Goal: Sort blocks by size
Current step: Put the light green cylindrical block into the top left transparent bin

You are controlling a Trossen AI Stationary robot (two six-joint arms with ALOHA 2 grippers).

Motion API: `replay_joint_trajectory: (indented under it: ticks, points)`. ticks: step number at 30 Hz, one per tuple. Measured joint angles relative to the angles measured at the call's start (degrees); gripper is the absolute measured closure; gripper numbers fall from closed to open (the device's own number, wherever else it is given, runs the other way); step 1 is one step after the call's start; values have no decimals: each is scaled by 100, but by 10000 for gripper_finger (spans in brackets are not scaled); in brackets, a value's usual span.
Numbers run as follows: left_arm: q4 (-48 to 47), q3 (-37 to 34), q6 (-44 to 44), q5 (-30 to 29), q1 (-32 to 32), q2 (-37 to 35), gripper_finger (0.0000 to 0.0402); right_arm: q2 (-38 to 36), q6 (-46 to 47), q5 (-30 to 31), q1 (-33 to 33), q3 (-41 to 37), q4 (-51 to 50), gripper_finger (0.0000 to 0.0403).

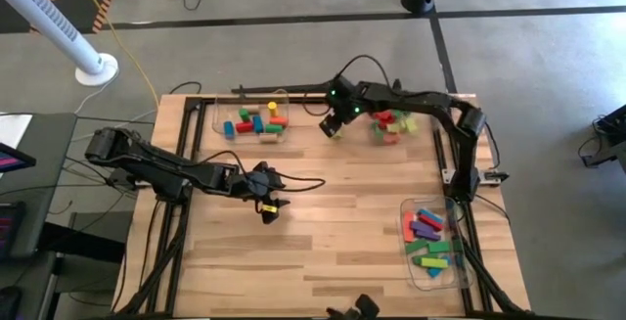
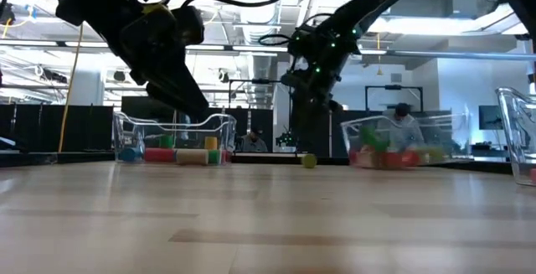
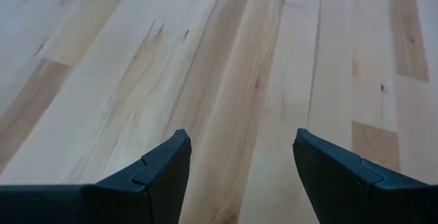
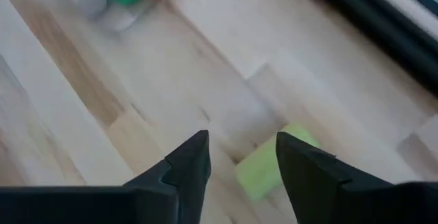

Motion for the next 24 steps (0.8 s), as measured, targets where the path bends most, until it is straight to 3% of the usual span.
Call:
replay_joint_trajectory:
  ticks: [14, 20, 24]
  points:
    - [60, 4, 73, -4, -11, 0, 154, -876, -477, 310, 423, 23, -46, 250]
    - [139, 7, 139, -15, 31, 0, 154, -293, -1325, 347, 489, 91, -312, 248]
    - [172, 9, 126, -18, 38, 0, 154, 117, -1702, 817, 281, 322, -509, 248]
